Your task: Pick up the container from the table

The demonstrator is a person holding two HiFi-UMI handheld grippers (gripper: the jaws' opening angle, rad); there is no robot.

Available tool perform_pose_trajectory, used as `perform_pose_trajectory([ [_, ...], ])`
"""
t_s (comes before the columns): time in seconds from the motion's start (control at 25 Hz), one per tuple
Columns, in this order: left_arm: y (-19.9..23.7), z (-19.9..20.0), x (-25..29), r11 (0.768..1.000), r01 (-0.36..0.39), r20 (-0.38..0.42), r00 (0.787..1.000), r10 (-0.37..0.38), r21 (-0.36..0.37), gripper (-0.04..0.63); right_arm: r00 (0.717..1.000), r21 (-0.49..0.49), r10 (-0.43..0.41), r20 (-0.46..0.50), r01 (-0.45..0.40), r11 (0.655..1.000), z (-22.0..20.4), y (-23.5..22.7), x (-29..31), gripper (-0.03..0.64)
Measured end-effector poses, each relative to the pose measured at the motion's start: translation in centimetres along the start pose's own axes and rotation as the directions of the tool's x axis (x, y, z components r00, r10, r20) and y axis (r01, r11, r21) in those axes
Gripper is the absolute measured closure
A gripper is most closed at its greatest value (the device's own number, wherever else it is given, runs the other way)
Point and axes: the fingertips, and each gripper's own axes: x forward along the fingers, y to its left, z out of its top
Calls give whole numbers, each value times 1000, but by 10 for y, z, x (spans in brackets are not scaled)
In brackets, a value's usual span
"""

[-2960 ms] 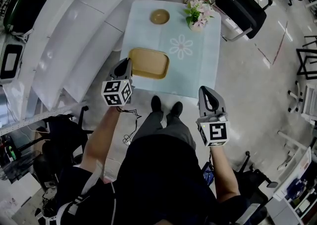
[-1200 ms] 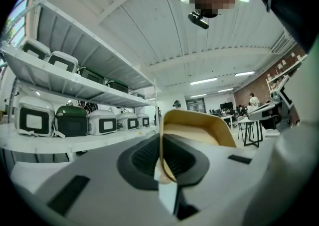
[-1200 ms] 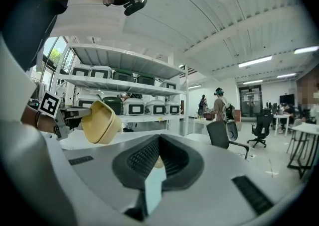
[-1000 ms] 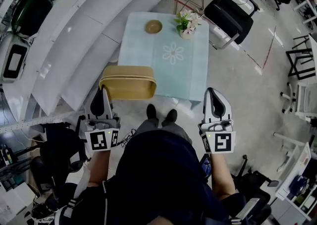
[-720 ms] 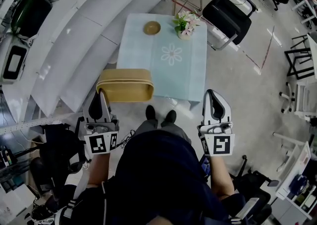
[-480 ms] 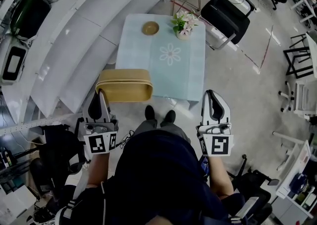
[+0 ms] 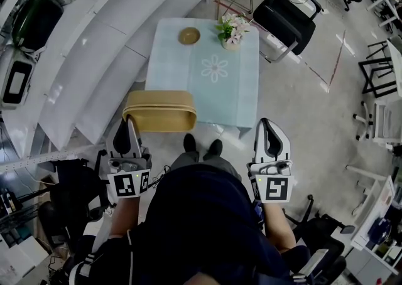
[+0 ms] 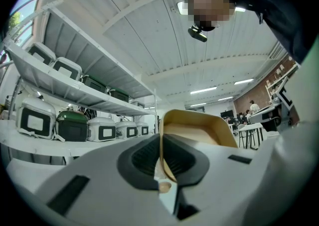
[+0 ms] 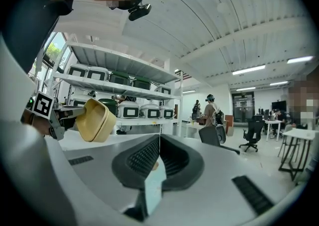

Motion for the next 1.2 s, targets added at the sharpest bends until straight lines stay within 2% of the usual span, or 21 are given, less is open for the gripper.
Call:
perform_pose_trajectory([
  [1.2,-13,-3,8,999,40,-1,999,-40,-5,577,1000,-53,6,-31,-8,999,-6,-4,6,621],
])
